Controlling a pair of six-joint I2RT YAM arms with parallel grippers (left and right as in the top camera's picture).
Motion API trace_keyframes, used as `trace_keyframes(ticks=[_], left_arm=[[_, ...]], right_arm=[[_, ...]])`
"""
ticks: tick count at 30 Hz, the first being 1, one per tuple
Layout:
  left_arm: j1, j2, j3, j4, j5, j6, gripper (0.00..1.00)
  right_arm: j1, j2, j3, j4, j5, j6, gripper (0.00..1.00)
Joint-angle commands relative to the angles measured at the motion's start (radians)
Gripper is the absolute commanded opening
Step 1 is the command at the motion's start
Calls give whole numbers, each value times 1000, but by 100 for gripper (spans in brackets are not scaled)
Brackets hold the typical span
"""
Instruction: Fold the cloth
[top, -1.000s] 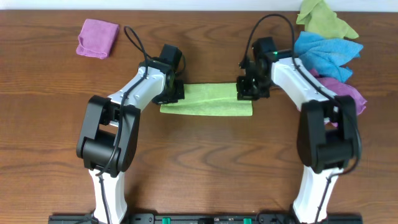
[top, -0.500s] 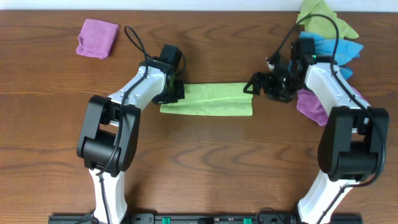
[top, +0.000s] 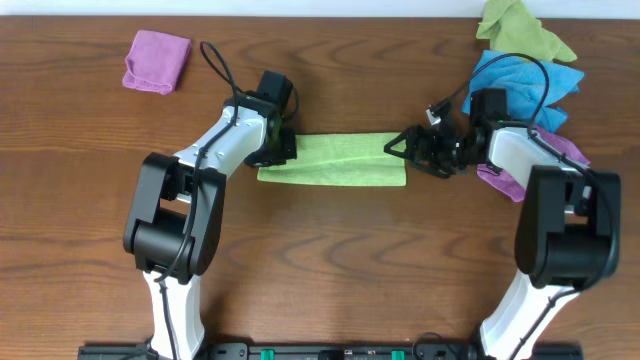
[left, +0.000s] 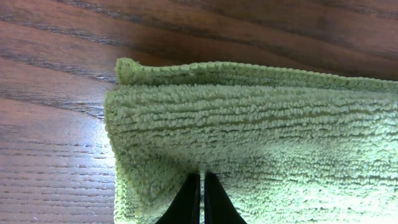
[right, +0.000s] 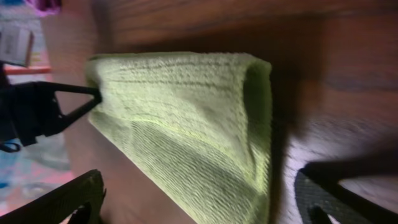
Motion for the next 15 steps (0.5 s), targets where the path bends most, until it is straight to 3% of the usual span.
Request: trace_keyframes(ticks=[1, 4, 7, 11, 13, 15], left_arm=[[-2, 50, -12, -15, -18, 0, 6], [-2, 50, -12, -15, -14, 0, 6], [-2, 50, -11, -14, 13, 1, 6], [3, 41, 2, -21, 31, 2, 6], [8, 27, 20, -37, 47, 2, 6], [11, 3, 59, -76, 52, 9, 6]], right_arm=[[30, 111, -23, 20, 10, 60, 96], [40, 123, -23, 51, -2, 80, 89], [43, 123, -10, 58, -3, 89, 74], [43, 123, 8, 49, -3, 95, 35], [42, 122, 27, 34, -2, 95, 8], [38, 122, 67, -13, -1, 93, 1]])
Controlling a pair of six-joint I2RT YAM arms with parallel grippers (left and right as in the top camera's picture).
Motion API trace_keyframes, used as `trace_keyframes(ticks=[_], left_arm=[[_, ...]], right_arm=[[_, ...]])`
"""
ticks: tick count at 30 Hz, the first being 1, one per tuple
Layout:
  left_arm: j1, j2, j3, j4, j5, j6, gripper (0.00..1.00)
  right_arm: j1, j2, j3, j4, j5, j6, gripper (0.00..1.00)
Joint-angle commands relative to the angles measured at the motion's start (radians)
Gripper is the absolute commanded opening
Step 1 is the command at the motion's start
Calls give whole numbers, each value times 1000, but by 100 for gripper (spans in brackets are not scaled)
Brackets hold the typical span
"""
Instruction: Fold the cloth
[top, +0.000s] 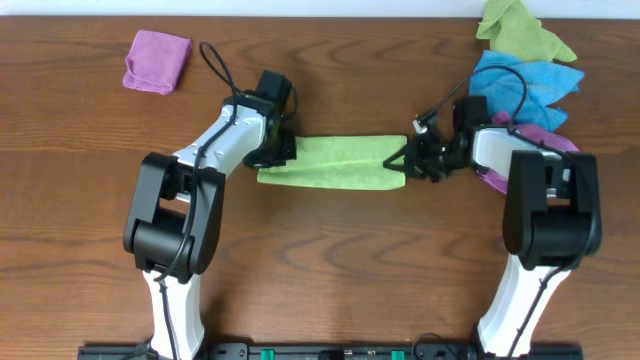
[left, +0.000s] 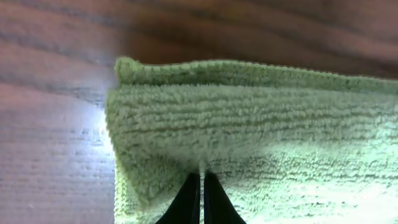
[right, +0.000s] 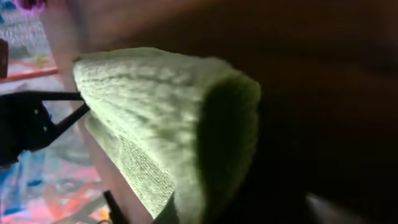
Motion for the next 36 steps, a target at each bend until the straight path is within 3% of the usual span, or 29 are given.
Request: trace_keyframes(ticks=[1, 5, 9, 12, 19, 26, 36], left_arm=[[7, -16, 65, -45, 21, 30, 6], [11, -148, 164, -158, -35, 46, 6], [11, -343, 181, -224, -120, 2, 6], [11, -471, 181, -251, -132, -11, 6], [11, -624, 181, -293, -129, -25, 6], [11, -663, 181, -331, -129, -32, 6], [11, -686, 181, -347, -129, -32, 6]], right_arm=[[-4, 13, 75, -56, 43, -15, 2], [-22, 11, 235, -303, 190, -89, 1], [-24, 6, 457, -644, 629, -111, 2], [14, 6, 579, -775, 882, -76, 2], [259, 14, 578, -674, 942, -57, 1], [486, 16, 574, -615, 1022, -54, 1], [579, 111, 573, -665, 1027, -50, 2]])
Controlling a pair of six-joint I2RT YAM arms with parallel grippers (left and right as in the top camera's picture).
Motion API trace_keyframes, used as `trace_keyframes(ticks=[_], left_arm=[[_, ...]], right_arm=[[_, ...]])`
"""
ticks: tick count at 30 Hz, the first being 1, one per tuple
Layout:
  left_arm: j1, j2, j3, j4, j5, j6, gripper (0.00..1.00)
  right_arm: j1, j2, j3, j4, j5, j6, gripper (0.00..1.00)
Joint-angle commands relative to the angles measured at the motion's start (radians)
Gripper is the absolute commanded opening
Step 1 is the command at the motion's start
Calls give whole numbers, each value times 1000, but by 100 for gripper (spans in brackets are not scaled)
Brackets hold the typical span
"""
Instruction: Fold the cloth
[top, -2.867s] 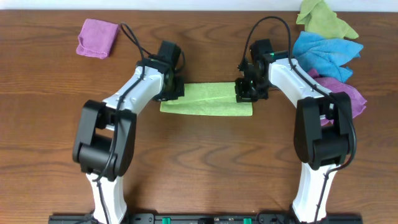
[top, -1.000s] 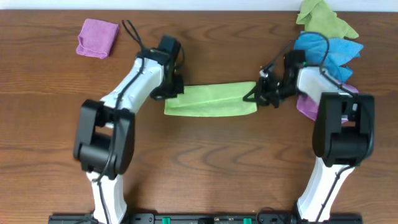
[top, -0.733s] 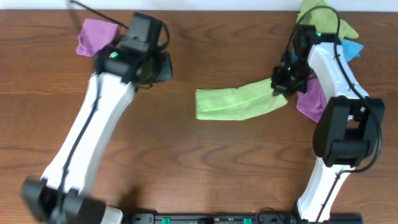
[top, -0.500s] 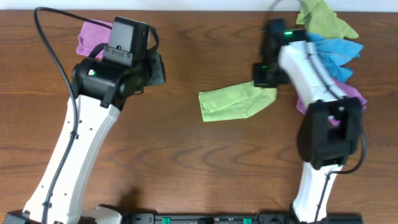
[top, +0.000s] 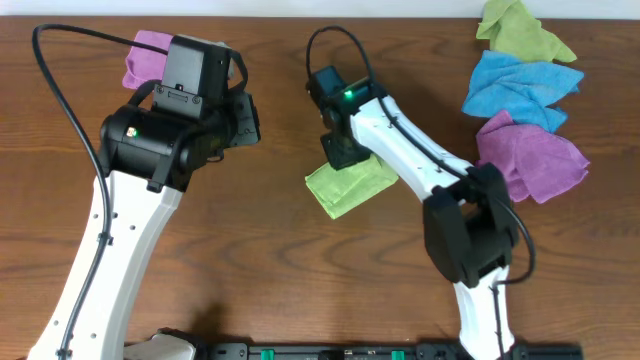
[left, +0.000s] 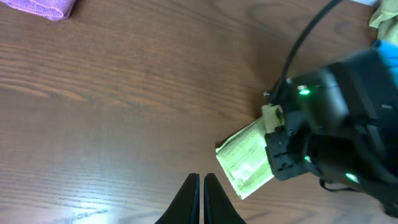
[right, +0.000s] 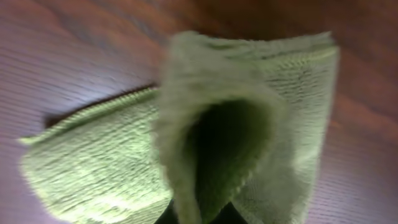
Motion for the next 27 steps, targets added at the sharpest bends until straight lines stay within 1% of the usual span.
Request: trace_keyframes(ticks=[1, 4, 9, 13, 14, 15, 16, 17, 18, 19, 20, 21, 22, 24, 26, 27], left_arm=[[4, -30, 4, -7, -19, -4, 6], [4, -40, 4, -7, -19, -4, 6], [4, -60, 4, -7, -20, -4, 6], [4, -76, 4, -7, -26, -4, 6], [4, -78, 4, -7, -26, -4, 6], [4, -79, 4, -7, -26, -4, 6], [4, -79, 4, -7, -26, -4, 6], [4, -79, 4, -7, -26, -4, 6], [4, -79, 4, -7, -26, -4, 5], [4, -79, 4, -7, -26, -5, 6], [4, -79, 4, -7, -26, -5, 6], [4, -79, 4, -7, -26, -6, 6], [4, -79, 4, -8, -26, -6, 6], [4, -79, 4, -12, -26, -5, 6], [4, -79, 4, -10, -26, -8, 6], [4, -79, 4, -8, -26, -11, 6]], right_arm=[[17, 44, -8, -28, -17, 15, 1], [30, 30, -8, -46, -22, 13, 2], [33, 6, -8, -74, -26, -40, 1], [49, 3, -8, -111, -44, -43, 1], [54, 3, -8, -109, -68, -43, 3], [58, 3, -8, -105, -114, -44, 19], [63, 3, -8, -98, -180, -55, 29], [68, 3, -8, -84, -271, -80, 35], [74, 3, -8, -66, -359, -109, 43], [79, 3, -8, -49, -440, -135, 56], [81, 2, -8, -34, -519, -165, 59], [80, 2, -7, -31, -570, -189, 59], [78, 2, -7, -33, -584, -196, 56], [56, 1, 3, -54, -588, -196, 54], [21, -11, 34, -92, -588, -206, 47], [5, -23, 50, -107, -588, -222, 46]])
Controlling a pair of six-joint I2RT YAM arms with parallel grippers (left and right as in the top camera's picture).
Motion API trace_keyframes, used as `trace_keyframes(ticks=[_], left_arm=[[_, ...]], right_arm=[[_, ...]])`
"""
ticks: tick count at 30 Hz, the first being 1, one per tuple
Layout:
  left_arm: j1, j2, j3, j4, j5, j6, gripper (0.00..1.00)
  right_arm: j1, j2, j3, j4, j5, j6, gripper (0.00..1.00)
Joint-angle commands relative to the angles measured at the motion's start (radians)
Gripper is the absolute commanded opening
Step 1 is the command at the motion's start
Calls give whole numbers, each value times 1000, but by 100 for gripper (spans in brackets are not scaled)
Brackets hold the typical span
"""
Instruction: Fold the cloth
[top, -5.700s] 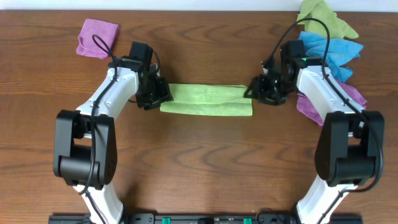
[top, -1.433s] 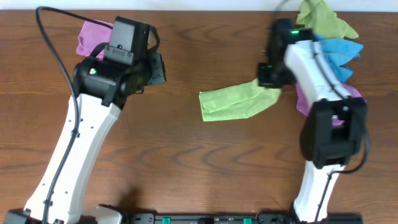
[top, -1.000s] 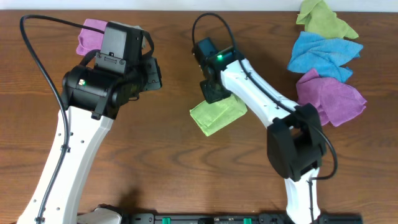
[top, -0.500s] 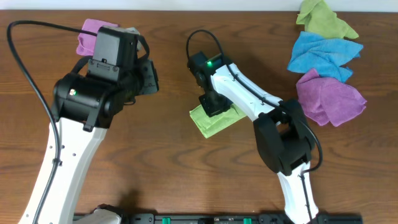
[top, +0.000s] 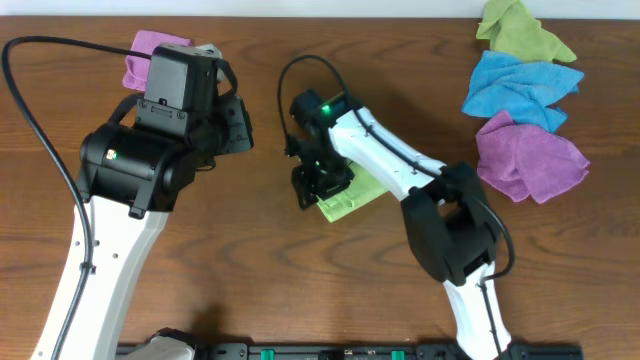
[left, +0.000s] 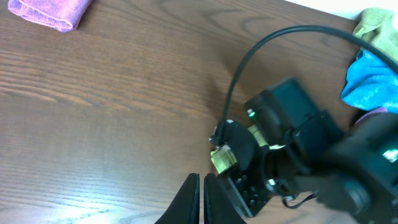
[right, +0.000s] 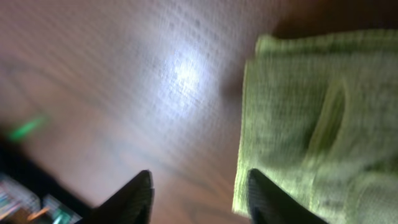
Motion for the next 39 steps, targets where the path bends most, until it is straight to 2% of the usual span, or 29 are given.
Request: trace_keyframes(ticks=[1, 2, 3, 4, 5, 6, 8, 11, 12, 13, 14, 17, 20, 25, 30, 34, 39], left_arm=[[4, -11, 5, 2, -19, -16, 6], [4, -11, 5, 4, -19, -19, 6], [4, -11, 5, 6, -19, -23, 6], [4, -11, 4, 5, -24, -29, 6], [5, -10, 2, 5, -33, -35, 6], [6, -10, -3, 5, -34, -35, 11], [8, -10, -28, 5, -21, -35, 31], [8, -10, -119, 31, 42, -36, 52], [8, -10, -159, 53, 70, -39, 67], [8, -10, -196, 76, 98, -41, 86], [8, -10, -243, 109, 138, -42, 98], [8, -10, -394, 237, 275, -42, 95], [7, -10, -586, 431, 442, -52, 95], [3, -9, -866, 797, 615, -161, 95], [3, -9, -1097, 1097, 689, -290, 95], [2, -6, -1178, 1240, 689, -369, 95], [1, 24, -1194, 1278, 686, -378, 95]], right_arm=[[-65, -76, 68, -26, -63, -62, 45], [-78, -92, 83, -32, -63, -71, 43], [-95, -117, 101, -39, -62, -88, 27], [-110, -140, 113, -40, -59, -104, 2], [-131, -170, 119, -35, -32, -105, 2], [-146, -188, 119, -29, -1, -101, 2], [-192, -220, 119, -24, 81, -79, 2], [-278, -222, 114, -26, 99, -75, 2], [-302, -219, 102, -19, 99, -75, 2], [-320, -217, 92, -13, 98, -75, 1], [-338, -212, 79, -4, 98, -75, 2], [-380, -200, 48, 25, 99, -74, 2], [-401, -175, 21, 56, 102, -65, 2], [-407, -111, -2, 98, 102, -48, 2], [-418, -39, -2, 121, 79, -14, 2], [-418, -2, -2, 127, 80, -2, 1], [-418, 51, -2, 139, 84, 24, 1]])
